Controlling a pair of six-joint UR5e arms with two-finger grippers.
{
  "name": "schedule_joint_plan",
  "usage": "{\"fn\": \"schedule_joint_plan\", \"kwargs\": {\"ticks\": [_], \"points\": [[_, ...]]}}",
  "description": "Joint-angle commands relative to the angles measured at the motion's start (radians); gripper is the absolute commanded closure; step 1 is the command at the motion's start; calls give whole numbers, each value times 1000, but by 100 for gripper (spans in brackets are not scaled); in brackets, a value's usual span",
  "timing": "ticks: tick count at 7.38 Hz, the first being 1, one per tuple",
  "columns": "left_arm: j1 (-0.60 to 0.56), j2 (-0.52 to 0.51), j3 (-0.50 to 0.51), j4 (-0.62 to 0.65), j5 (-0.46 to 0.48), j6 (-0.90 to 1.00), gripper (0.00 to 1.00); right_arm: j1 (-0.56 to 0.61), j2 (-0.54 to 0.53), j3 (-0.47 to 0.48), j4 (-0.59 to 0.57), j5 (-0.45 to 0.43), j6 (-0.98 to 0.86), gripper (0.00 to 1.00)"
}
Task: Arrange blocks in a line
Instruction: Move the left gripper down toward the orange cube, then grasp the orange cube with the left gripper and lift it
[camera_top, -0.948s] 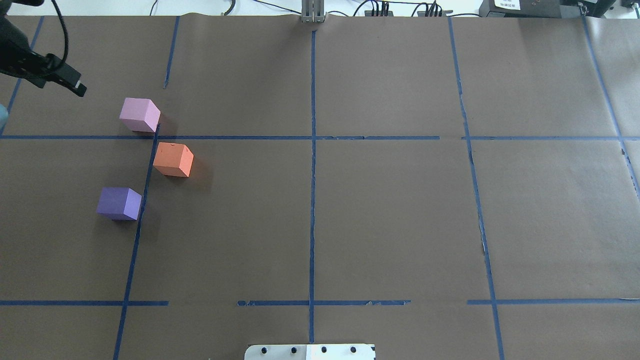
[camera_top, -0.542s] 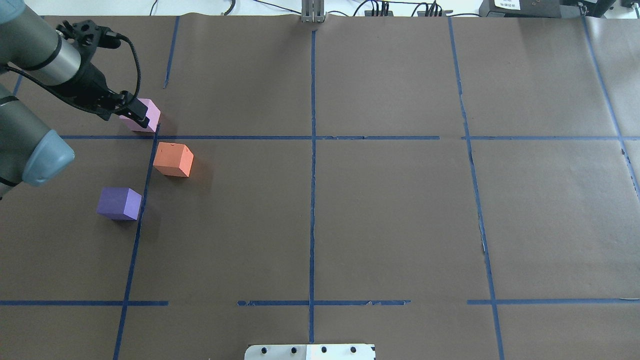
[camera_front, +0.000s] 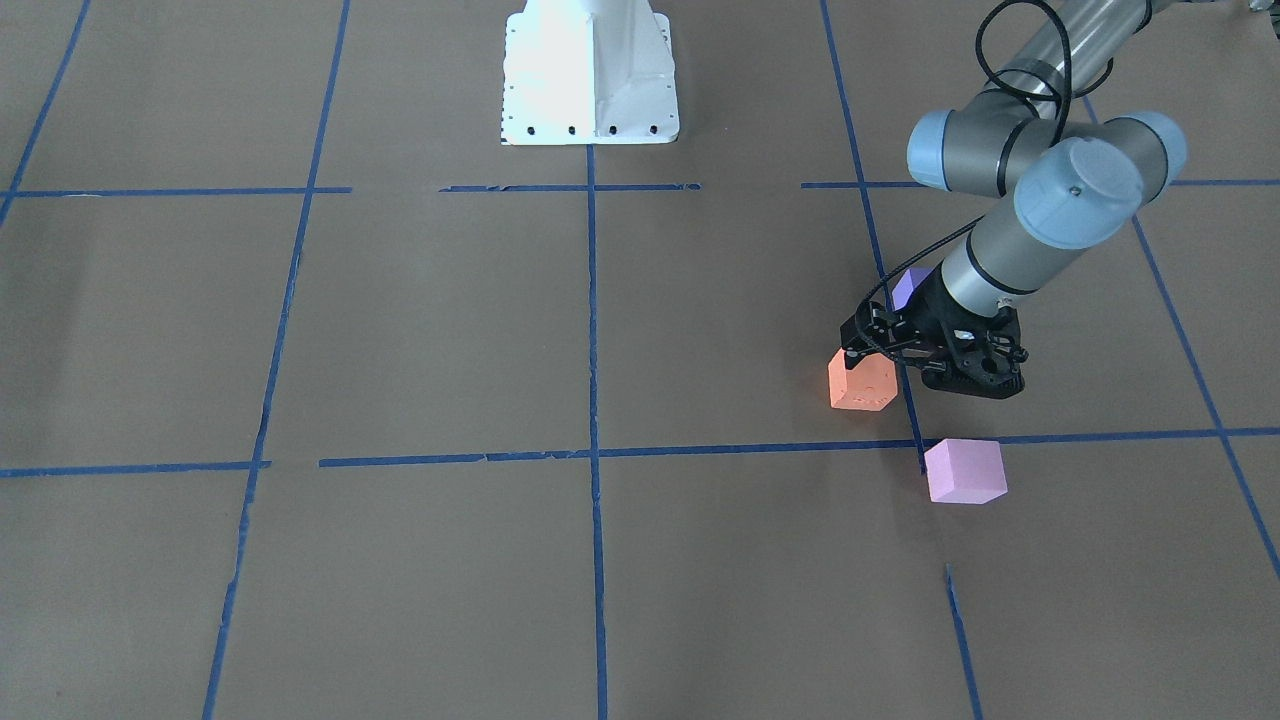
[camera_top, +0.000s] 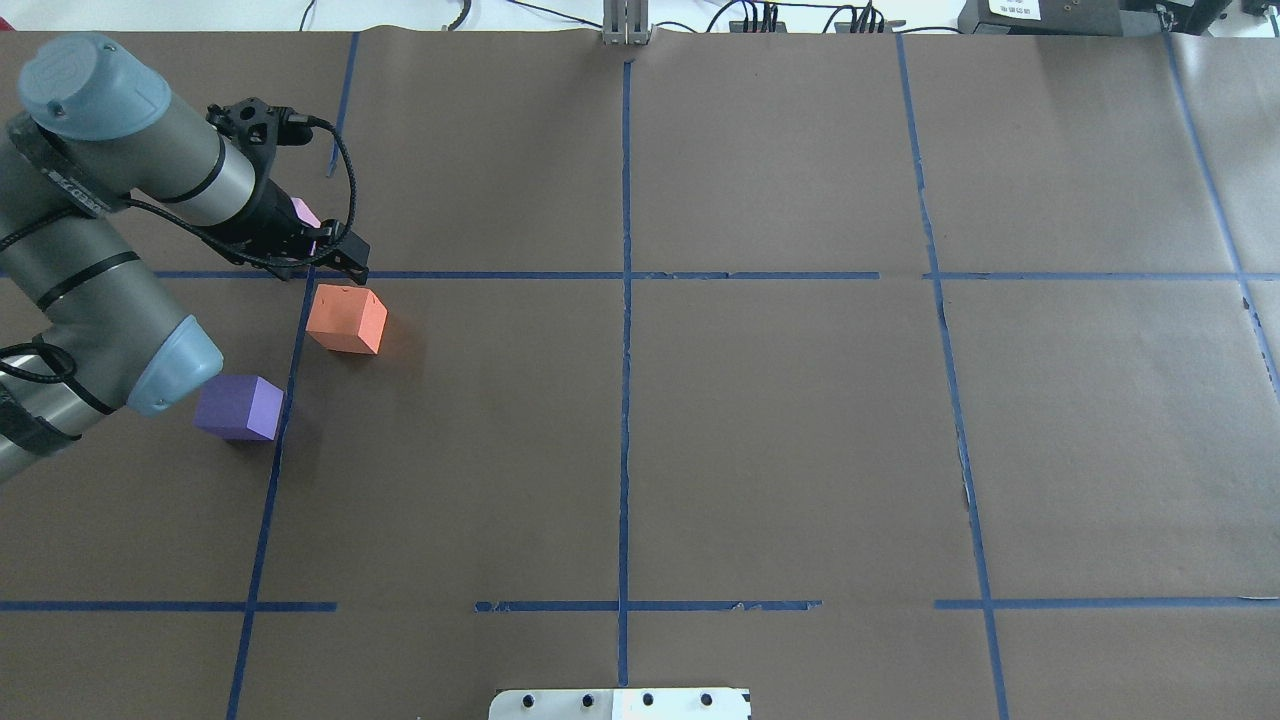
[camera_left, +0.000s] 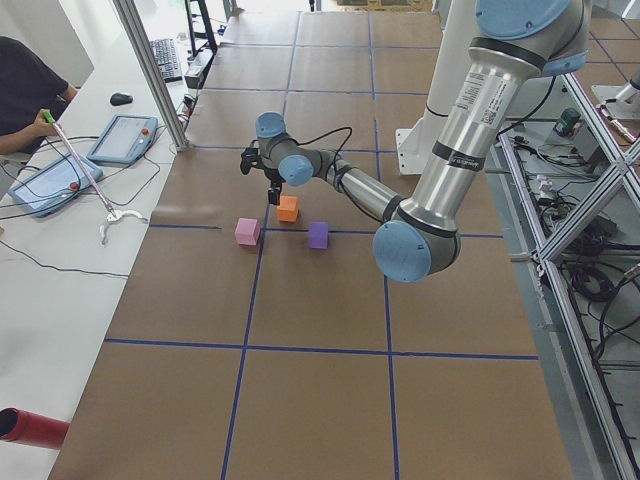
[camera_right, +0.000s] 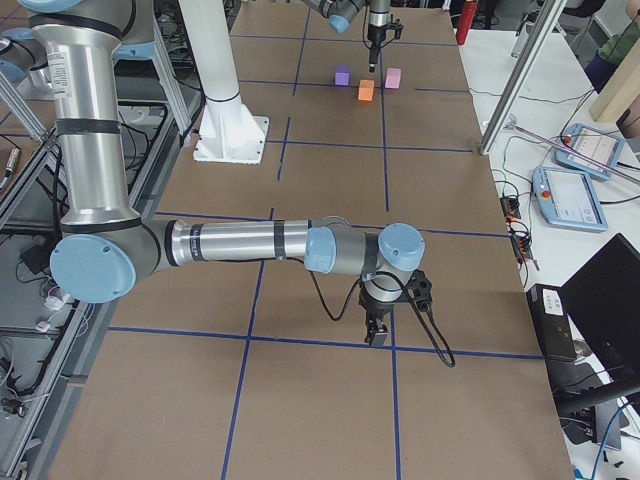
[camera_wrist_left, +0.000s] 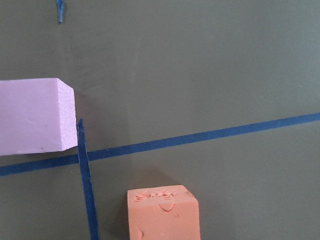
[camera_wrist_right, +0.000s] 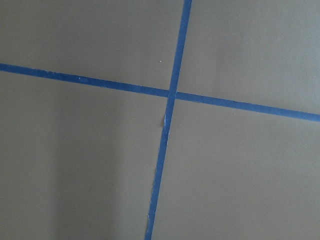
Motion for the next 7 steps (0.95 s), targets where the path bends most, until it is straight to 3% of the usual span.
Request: {"fn": "schedule_joint_plan", "kwargs": {"ticks": [1,7], "points": [[24,-7,24,0,31,-65,0,0,0,0,0,0,0,0],[68,-24,78,32,71,-79,0,0,2,0,0,0,0,0]]}}
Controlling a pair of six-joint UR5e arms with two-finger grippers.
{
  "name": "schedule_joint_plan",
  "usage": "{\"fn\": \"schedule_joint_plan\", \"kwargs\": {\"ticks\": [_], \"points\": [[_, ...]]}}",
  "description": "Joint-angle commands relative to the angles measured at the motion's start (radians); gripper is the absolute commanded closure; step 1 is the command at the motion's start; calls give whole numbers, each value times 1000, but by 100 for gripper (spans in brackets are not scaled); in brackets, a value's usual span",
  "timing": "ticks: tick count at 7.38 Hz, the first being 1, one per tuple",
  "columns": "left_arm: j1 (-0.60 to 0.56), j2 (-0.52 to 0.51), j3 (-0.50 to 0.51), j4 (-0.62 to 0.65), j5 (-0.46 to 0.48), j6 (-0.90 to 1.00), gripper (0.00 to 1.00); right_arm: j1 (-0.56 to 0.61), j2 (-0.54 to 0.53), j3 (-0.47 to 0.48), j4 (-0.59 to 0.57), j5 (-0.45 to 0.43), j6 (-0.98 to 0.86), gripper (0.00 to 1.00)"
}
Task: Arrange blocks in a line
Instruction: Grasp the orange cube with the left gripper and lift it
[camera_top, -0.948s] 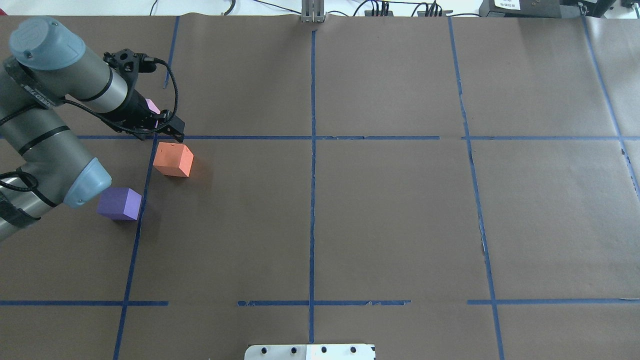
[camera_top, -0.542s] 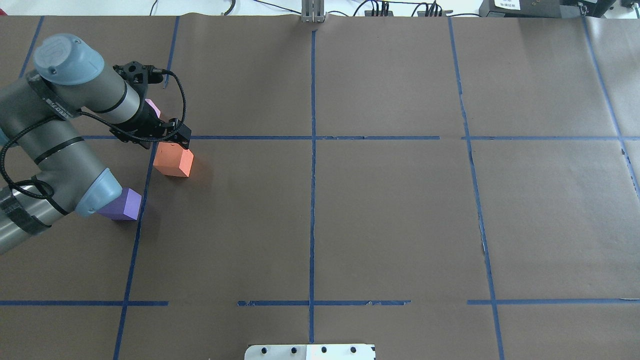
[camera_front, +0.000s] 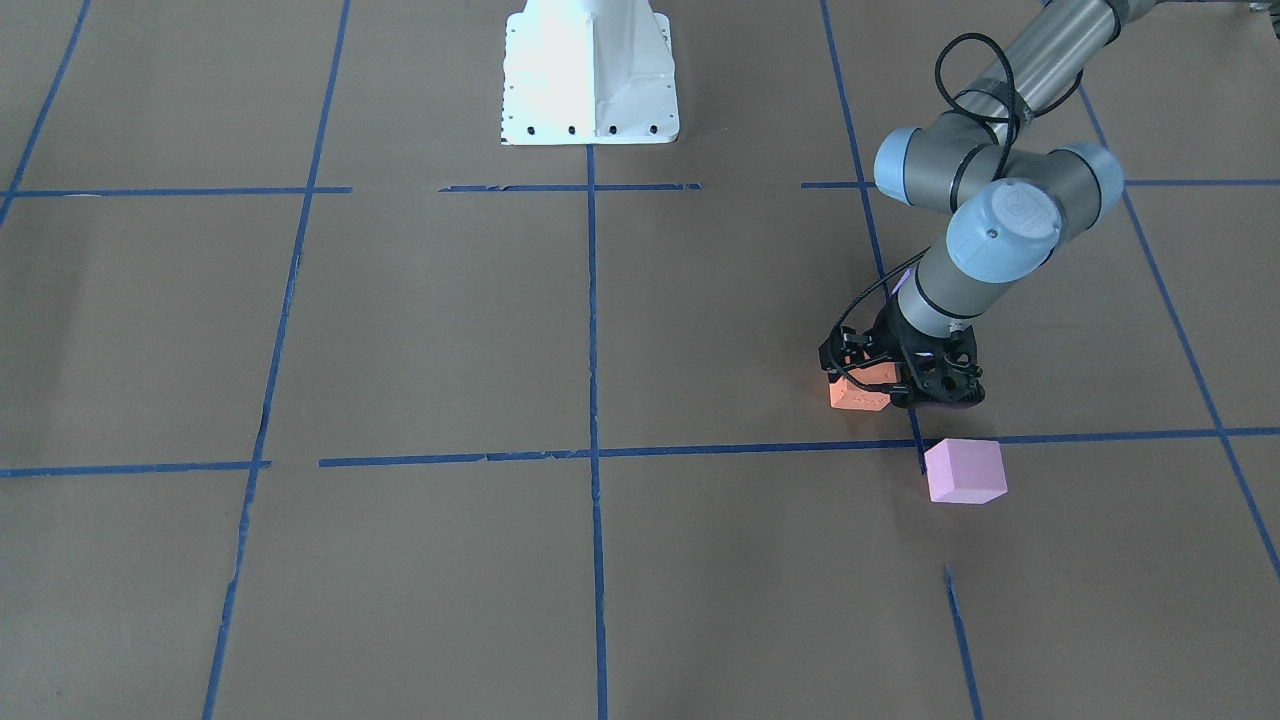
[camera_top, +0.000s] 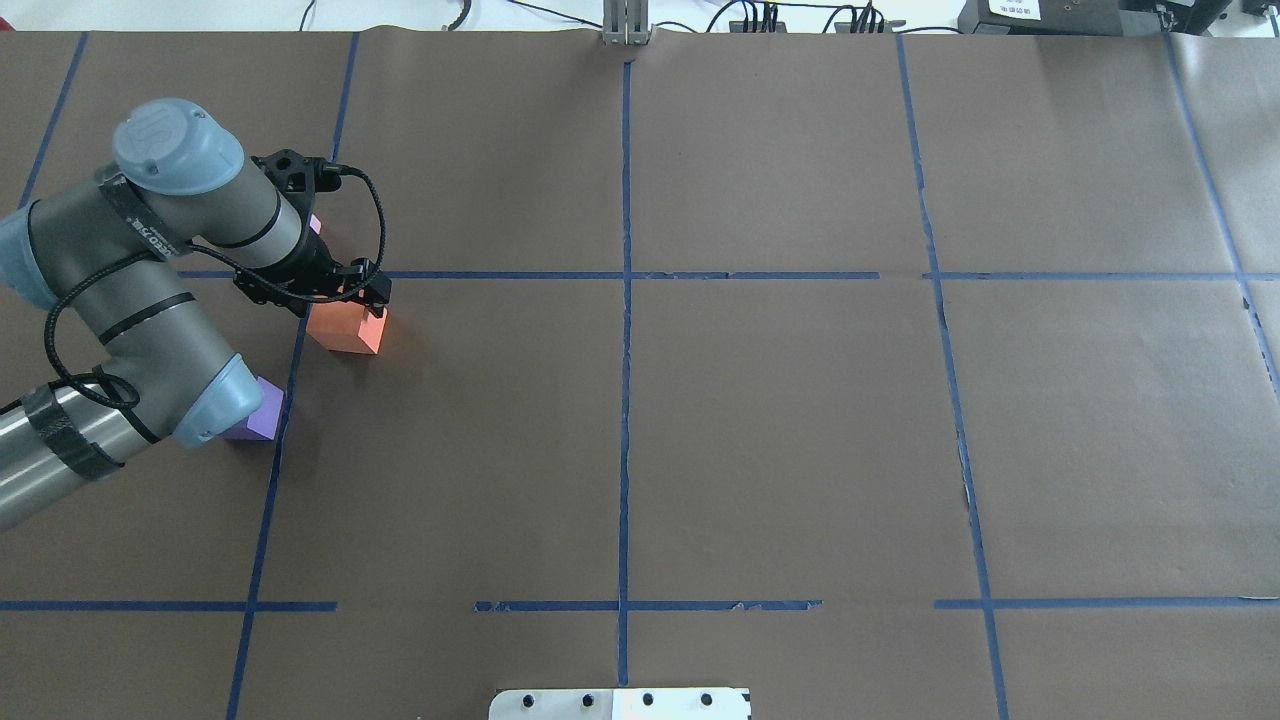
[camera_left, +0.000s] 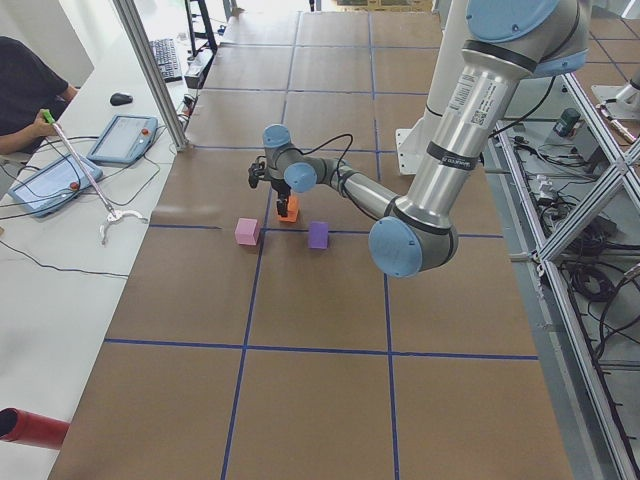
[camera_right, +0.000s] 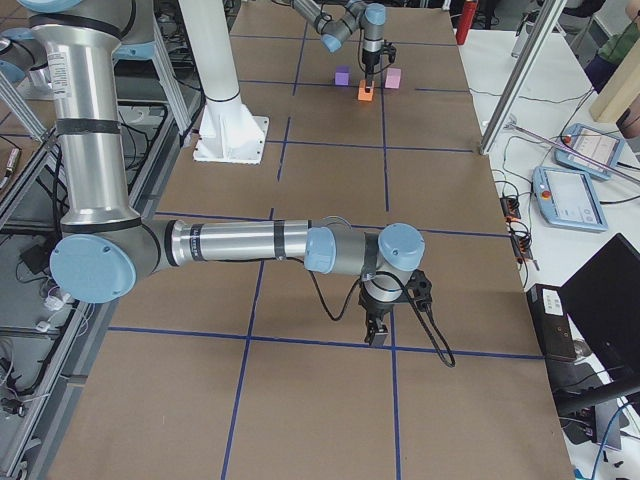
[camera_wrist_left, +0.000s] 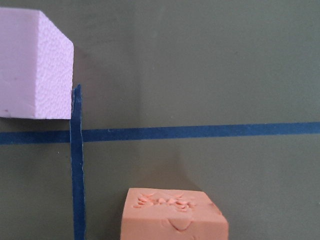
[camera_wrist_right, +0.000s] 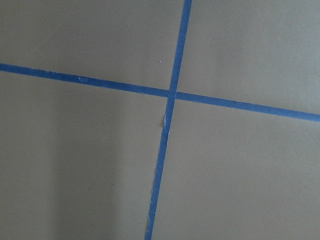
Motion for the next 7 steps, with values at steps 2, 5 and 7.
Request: {"fn": "schedule_joint_plan", "kwargs": {"ticks": [2,5,7], "points": [[2,-9,22,7,8,4,0,0,0,0,0,0,0,0],[9,-20,33,-6,7,4,27,0,0,0,0,0,0,0],[9,-22,29,-6,7,14,82,0,0,0,0,0,0,0]]}}
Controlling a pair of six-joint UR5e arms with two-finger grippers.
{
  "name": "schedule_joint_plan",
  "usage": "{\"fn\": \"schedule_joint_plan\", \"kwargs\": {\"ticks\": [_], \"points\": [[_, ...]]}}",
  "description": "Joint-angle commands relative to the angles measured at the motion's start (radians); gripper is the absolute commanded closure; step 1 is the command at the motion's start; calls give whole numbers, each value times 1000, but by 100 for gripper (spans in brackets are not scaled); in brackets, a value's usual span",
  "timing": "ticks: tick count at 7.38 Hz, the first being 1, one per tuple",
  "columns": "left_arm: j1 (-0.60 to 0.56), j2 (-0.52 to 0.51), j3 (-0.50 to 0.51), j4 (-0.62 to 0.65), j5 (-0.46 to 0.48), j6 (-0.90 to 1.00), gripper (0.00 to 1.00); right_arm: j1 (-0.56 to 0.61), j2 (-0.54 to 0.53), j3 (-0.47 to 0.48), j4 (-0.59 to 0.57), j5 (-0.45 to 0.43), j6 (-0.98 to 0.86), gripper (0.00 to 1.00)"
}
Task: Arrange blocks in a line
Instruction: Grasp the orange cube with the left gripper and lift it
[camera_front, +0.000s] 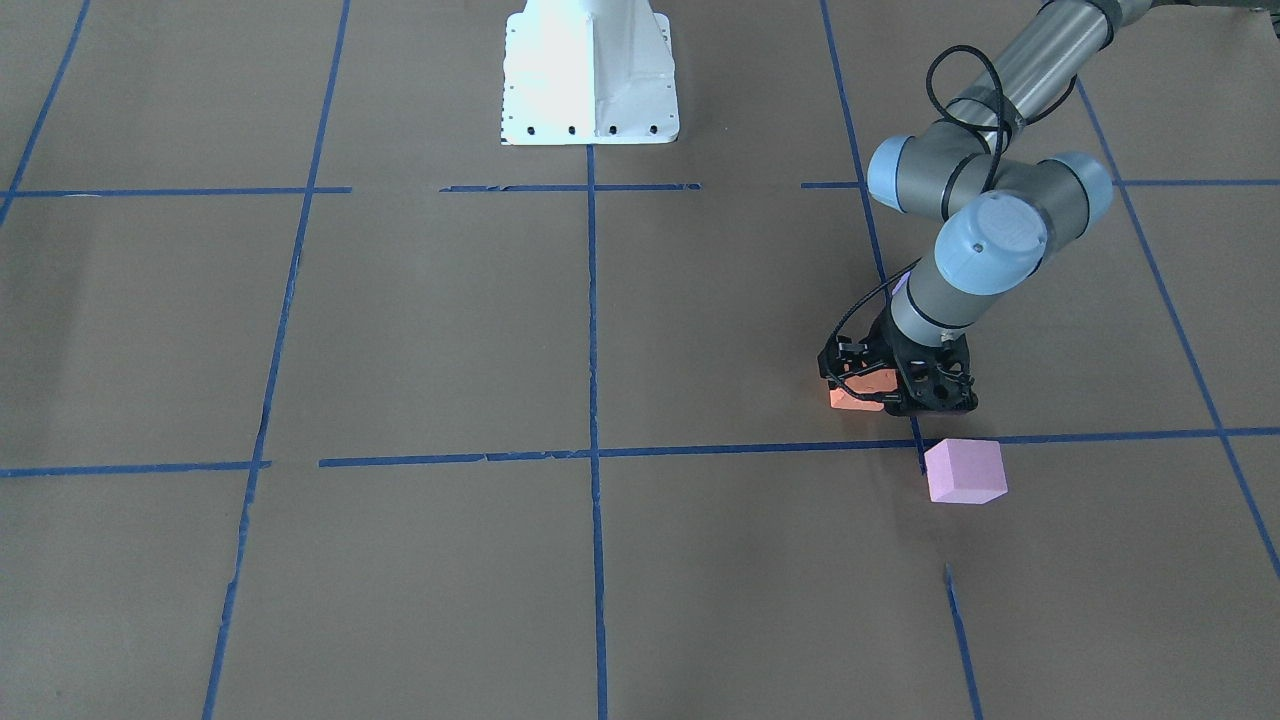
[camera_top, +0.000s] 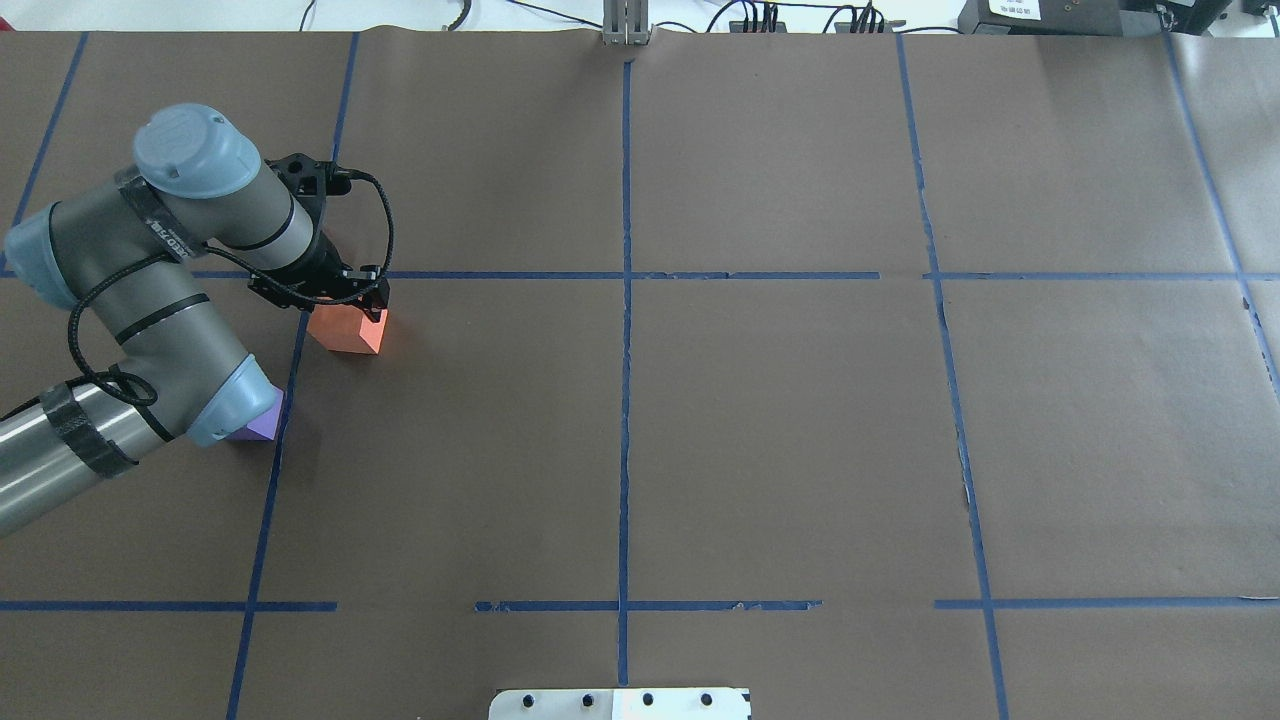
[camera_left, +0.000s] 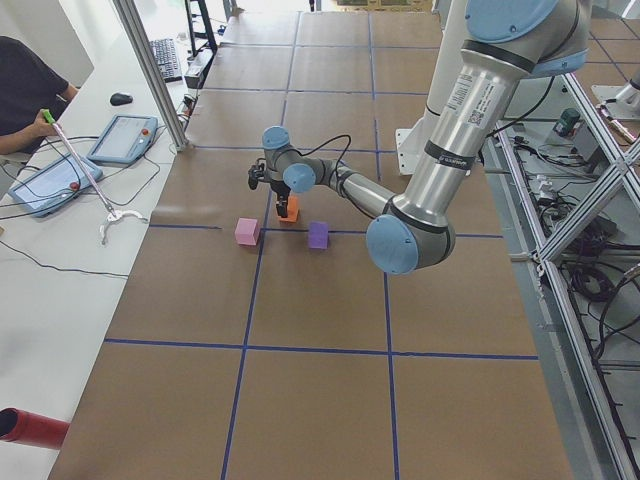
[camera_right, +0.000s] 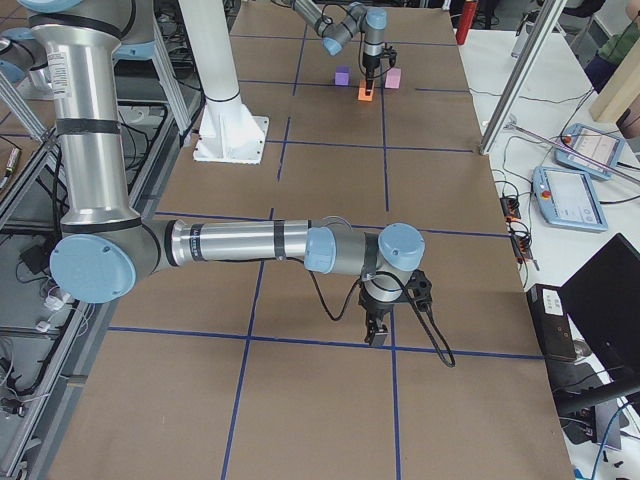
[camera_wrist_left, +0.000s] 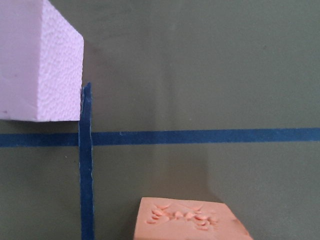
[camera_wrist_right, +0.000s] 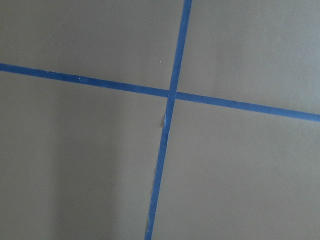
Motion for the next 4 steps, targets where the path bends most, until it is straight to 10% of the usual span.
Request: {"fn": "schedule_joint_plan", "kwargs": {"ticks": [1,4], "points": [[-2,-2,-10,0,2,23,91,0,0,0,0,0,0,0],[-192,15,-189,203,5,206,90,0,0,0,0,0,0,0]]}}
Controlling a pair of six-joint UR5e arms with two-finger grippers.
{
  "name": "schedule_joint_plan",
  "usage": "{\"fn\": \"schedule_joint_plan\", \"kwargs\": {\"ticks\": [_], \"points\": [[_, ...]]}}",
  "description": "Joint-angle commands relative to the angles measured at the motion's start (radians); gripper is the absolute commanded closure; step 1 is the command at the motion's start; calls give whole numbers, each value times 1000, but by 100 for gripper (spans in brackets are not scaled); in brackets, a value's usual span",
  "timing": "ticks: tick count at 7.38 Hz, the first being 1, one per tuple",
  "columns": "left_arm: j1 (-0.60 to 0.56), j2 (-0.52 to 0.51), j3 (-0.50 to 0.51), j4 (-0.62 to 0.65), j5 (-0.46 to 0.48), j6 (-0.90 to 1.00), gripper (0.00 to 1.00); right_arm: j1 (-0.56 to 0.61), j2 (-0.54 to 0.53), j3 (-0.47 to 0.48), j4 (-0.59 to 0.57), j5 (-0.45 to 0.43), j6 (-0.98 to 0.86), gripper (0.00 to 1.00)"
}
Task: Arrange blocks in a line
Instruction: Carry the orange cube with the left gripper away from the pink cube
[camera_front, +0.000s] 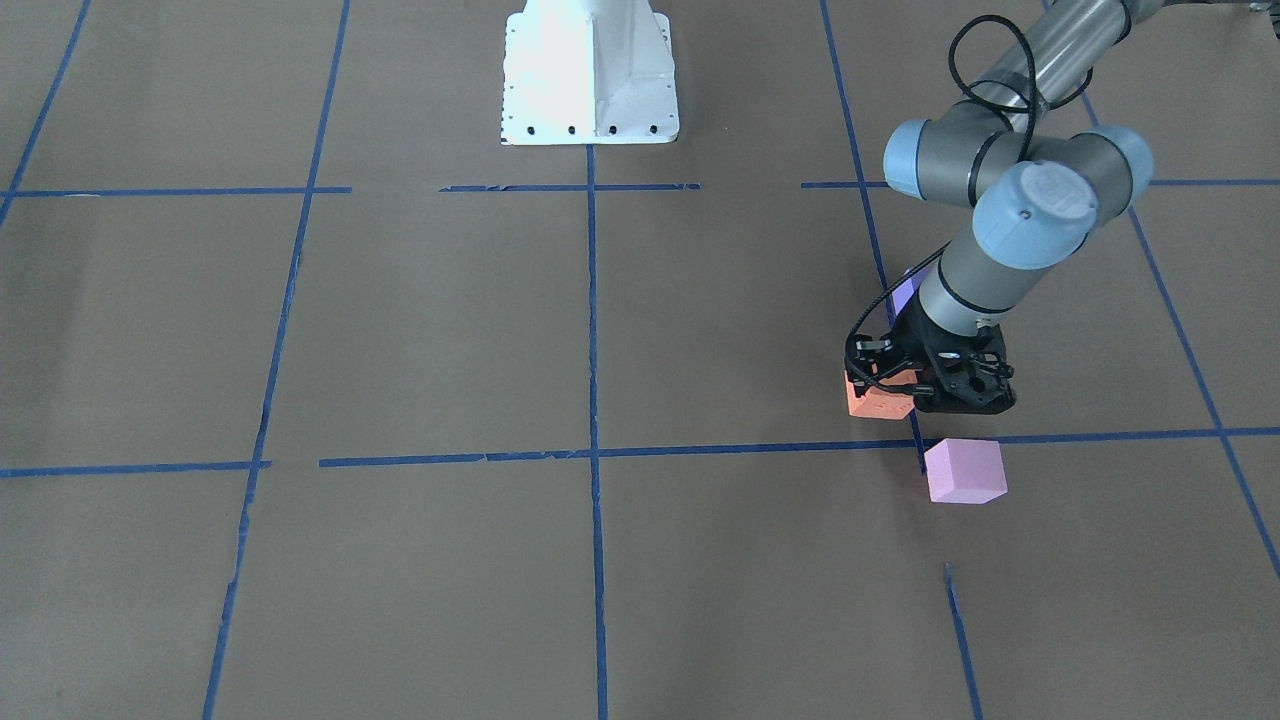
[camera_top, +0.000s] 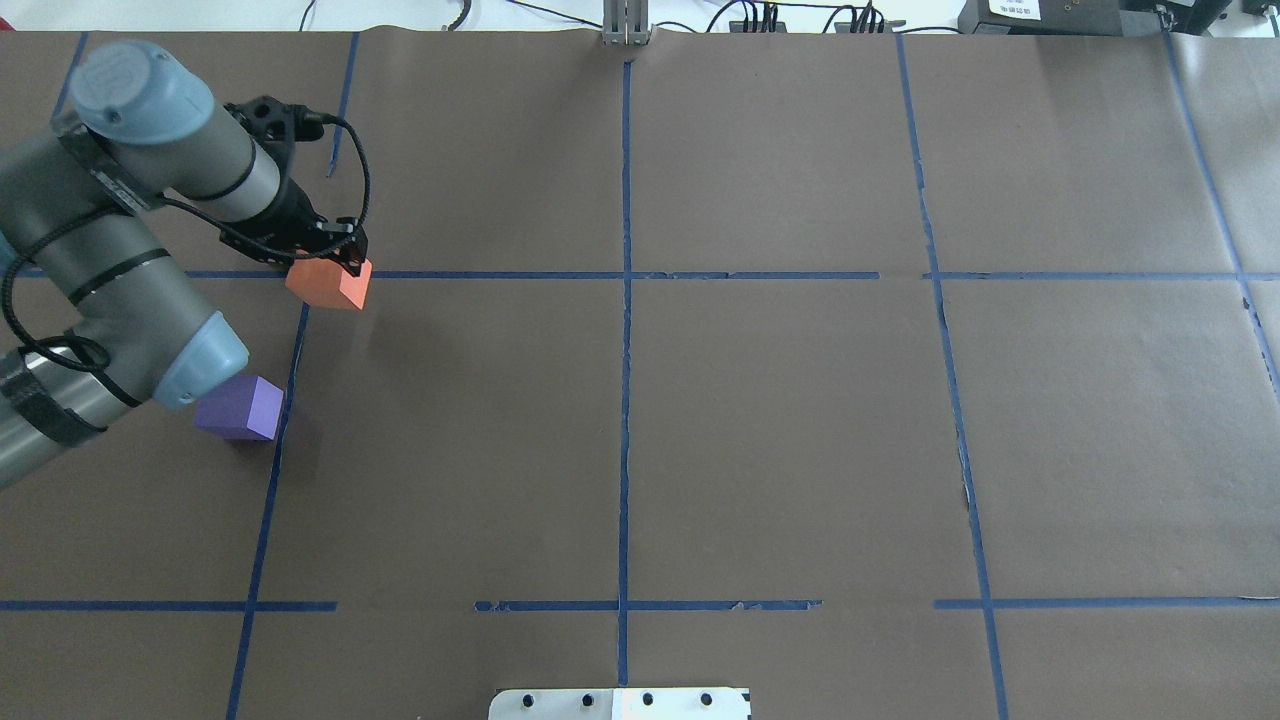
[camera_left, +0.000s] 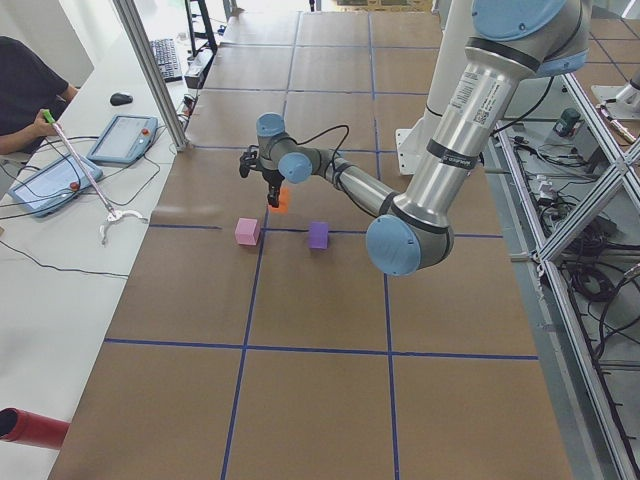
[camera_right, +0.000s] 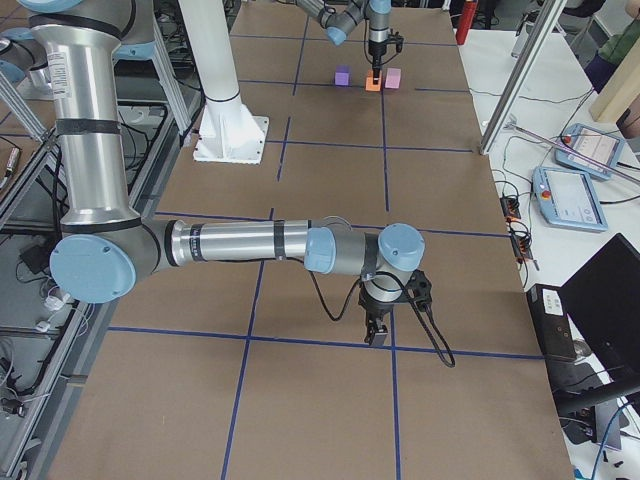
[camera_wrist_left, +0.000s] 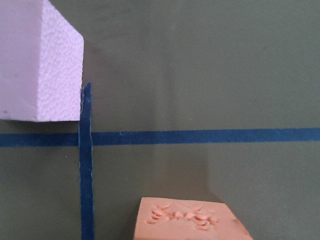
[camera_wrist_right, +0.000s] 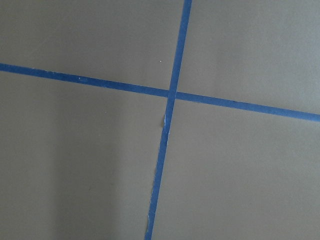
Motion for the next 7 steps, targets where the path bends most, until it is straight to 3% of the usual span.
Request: {"fn": "schedule_joint_plan", "kwargs": {"ticks": [1,3,5,7], "points": [[-169,28,-96,203,3,276,88,0,0,0,0,0,0,0],[-185,101,-136,250,-11,330,87,0,2,0,0,0,0,0],[-168,97,-55,237,-117,320,87,0,0,0,0,0,0,0],[-165,97,21,151,-134,317,87,0,0,0,0,0,0,0]]}}
